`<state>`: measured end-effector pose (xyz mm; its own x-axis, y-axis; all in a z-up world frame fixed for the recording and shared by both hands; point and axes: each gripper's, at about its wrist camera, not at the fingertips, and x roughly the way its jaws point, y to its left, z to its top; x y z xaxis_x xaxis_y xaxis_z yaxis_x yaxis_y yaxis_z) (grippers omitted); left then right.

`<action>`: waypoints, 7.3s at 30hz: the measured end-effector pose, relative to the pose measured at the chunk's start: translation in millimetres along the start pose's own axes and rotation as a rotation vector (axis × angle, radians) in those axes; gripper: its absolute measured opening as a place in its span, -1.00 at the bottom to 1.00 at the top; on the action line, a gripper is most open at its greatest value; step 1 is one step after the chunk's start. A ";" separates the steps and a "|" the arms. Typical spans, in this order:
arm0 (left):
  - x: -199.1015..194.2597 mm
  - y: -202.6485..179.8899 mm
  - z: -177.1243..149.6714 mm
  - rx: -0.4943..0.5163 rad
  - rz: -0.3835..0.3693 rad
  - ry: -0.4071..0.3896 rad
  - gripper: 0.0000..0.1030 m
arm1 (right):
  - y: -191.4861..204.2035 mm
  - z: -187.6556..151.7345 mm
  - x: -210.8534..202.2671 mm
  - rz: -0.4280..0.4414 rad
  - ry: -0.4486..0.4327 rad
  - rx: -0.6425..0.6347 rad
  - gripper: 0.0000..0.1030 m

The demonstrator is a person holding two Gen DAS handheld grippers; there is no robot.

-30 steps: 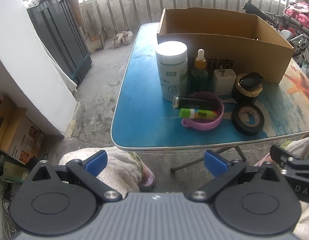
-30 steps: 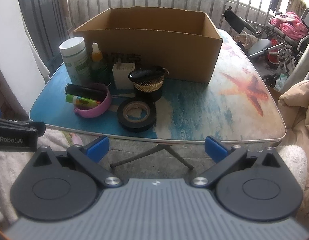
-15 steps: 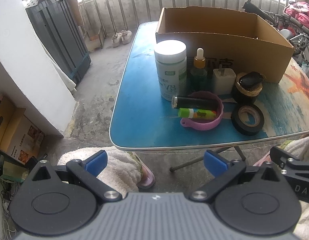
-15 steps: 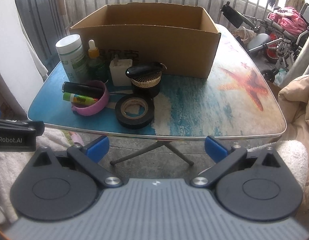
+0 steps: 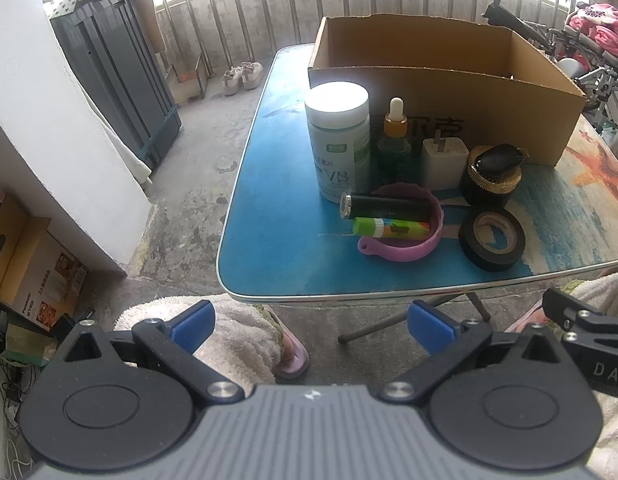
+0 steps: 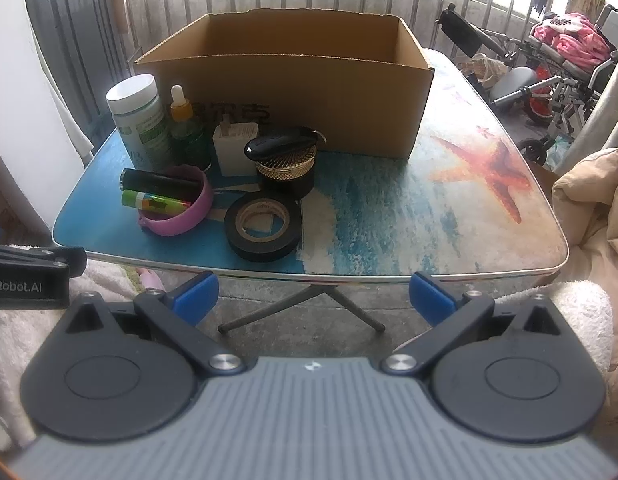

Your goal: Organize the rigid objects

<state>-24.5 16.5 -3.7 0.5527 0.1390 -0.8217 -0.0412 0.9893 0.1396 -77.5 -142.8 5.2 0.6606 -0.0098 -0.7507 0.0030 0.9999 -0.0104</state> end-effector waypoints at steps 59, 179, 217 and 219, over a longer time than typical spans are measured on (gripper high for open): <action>36.2 -80.4 44.3 0.242 -0.382 -0.142 0.93 | -113.0 57.2 50.4 0.295 -0.307 0.065 0.98; 117.4 -74.3 226.0 -0.116 -0.268 -0.114 -0.28 | -34.1 319.9 335.9 0.687 0.450 0.174 0.18; 47.7 -67.5 24.8 0.274 -0.466 -0.139 0.20 | -100.5 56.2 115.9 0.579 0.117 0.232 0.02; 51.0 -74.6 19.6 0.307 -0.454 -0.136 0.20 | -92.7 58.0 118.4 0.568 0.123 0.197 -0.06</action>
<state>23.0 -51.1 -45.2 0.5618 -0.3243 -0.7610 0.4584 0.8879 -0.0400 44.0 -236.3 -44.4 0.5085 0.5359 -0.6740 -0.1779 0.8312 0.5267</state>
